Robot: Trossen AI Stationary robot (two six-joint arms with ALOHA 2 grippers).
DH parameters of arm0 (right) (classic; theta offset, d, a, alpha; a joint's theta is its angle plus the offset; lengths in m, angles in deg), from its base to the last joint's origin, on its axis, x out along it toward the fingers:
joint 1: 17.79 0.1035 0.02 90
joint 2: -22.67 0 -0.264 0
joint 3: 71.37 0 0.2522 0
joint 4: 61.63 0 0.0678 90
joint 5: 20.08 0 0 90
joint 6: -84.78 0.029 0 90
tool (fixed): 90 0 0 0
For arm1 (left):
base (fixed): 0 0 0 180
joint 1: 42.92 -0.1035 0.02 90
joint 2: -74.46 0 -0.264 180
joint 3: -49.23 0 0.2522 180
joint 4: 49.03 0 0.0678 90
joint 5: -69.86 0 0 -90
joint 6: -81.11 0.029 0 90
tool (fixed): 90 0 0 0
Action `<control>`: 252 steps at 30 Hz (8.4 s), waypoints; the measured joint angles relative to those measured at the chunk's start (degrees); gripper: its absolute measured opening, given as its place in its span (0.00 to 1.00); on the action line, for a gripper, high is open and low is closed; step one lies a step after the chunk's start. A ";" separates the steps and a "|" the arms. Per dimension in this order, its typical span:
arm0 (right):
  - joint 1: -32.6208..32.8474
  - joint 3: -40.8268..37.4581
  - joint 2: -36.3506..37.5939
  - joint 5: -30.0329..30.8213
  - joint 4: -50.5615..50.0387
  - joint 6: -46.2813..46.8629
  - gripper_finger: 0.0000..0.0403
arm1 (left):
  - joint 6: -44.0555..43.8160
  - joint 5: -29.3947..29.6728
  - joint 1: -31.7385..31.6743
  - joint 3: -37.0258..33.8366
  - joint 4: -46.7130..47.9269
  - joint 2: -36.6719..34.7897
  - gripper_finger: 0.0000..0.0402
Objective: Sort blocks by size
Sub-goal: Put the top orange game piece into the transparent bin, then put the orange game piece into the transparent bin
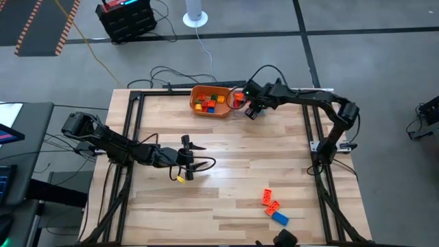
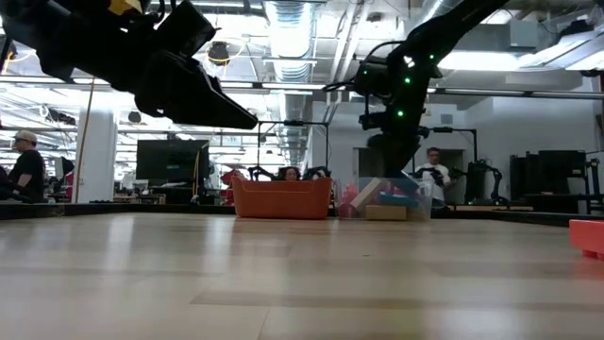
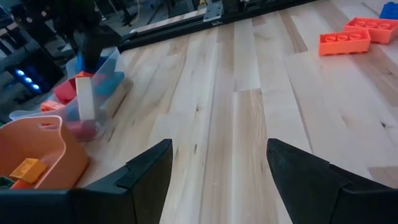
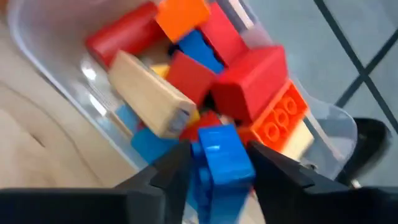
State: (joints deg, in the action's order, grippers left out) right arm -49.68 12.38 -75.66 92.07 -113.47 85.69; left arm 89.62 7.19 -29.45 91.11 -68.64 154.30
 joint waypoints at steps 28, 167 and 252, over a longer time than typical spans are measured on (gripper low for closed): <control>57.47 -14.62 14.33 -15.33 -12.54 75.48 0.56 | -2.06 -0.37 0.71 0.00 0.15 0.00 0.63; 7.21 -1.31 11.92 -16.50 8.12 -47.13 0.39 | 6.25 4.54 -3.61 0.00 5.68 0.02 0.63; 66.28 4.17 -8.14 -1.27 -30.75 29.40 0.49 | 3.21 4.61 -0.74 0.00 6.12 0.02 0.63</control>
State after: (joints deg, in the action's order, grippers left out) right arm 16.60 16.56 -83.79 90.80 -144.22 115.09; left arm 92.84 11.80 -30.18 91.11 -62.53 154.32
